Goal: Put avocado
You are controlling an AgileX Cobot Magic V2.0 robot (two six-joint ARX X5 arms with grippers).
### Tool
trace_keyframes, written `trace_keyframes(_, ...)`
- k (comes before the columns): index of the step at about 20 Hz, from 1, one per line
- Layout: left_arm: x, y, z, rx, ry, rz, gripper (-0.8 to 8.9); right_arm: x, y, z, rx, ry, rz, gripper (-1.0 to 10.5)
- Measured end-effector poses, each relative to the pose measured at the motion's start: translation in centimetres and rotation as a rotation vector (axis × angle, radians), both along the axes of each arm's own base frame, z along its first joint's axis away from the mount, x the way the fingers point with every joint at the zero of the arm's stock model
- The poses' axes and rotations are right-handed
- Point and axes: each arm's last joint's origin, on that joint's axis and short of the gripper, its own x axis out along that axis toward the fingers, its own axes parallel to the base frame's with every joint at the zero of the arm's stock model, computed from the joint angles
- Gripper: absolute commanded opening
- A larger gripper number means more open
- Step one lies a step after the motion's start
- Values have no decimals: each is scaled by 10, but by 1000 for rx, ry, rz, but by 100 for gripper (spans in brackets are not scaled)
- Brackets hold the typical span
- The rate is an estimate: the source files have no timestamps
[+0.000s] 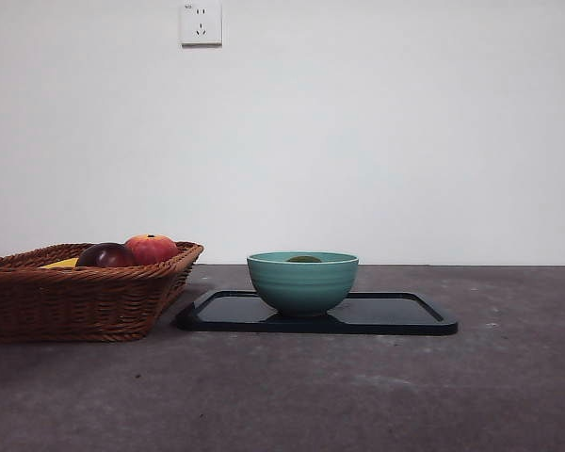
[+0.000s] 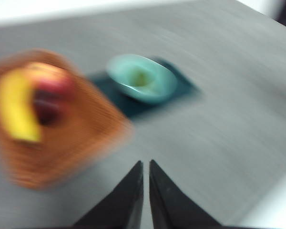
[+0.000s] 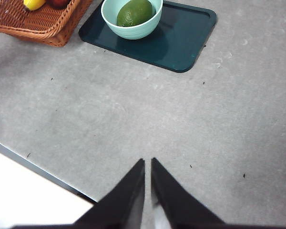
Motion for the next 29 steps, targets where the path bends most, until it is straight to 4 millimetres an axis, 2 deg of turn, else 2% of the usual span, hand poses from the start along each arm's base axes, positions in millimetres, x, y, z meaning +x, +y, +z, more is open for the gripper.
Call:
trace_keyframes(3,17,8,-3,-58,-179,279,19,0,0,0,0,0,0,17)
trace_keyframes(5,30,16,-17,-83,-304,435,19,0,0,0,0,0,0,17)
trace_keyframes(7,43,20,-49,-72,-322,507,19,0,0,0,0,0,0,17)
trace_keyframes(9,53,21,-95,-44,-262,520,19,0,0,0,0,0,0,17)
trace_keyframes(11,57,20,-132,-27,-212,519,19,0,0,0,0,0,0,17)
trace_keyframes(13,58,20,-159,-10,-163,519,19,0,0,0,0,0,0,17)
trace_keyframes(14,58,20,-167,-5,-149,519,19,0,0,0,0,0,0,17)
trace_keyframes(16,59,20,-176,-5,-148,518,19,0,0,0,0,0,0,17)
trace_keyframes(22,56,21,-172,-26,-260,531,19,0,0,0,0,0,0,17)
trace_keyframes(29,56,22,-172,-13,-264,554,19,0,0,0,0,0,0,17)
